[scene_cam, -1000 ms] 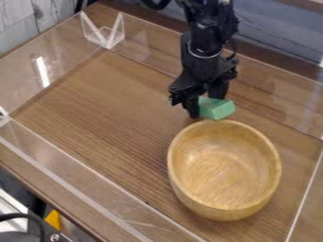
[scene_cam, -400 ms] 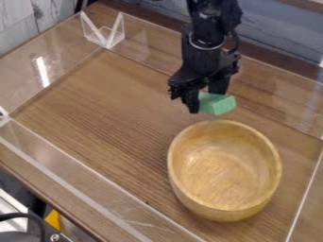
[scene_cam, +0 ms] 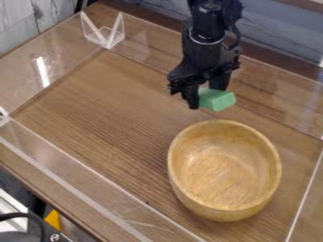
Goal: Remove the green block from inside the brown bowl and put it on the table
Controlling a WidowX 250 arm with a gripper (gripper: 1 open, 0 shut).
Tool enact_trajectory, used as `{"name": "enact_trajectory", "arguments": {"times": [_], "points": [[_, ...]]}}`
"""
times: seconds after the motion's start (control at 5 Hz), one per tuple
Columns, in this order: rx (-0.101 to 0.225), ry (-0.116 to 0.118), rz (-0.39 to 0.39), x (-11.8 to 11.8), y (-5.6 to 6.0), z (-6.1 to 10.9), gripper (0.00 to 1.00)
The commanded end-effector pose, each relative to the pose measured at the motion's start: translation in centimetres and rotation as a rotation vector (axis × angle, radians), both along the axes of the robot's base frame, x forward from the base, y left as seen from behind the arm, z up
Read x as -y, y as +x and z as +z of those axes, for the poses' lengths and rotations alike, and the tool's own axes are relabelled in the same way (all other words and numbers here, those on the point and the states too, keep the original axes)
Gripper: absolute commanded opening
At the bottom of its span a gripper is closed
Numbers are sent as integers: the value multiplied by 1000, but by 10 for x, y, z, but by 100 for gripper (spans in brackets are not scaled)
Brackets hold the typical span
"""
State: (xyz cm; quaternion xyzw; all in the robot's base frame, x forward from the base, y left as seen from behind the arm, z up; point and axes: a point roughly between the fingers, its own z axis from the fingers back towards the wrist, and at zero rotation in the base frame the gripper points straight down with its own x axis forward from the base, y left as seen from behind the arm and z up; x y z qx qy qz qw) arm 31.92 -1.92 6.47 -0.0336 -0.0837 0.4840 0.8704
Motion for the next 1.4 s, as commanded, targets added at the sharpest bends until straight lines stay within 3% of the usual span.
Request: {"name": "enact_trajectory", "arguments": {"times": [0.0,0.2,0.6,1.0,1.2], "points": [[69,5,-96,-8,11,30,0],[63,11,-199,-14,17,37,0],[38,50,-155,-43,16,30,0],[21,88,-201,-46,24,19,0],[14,89,-204,-45,30,15,0]]}}
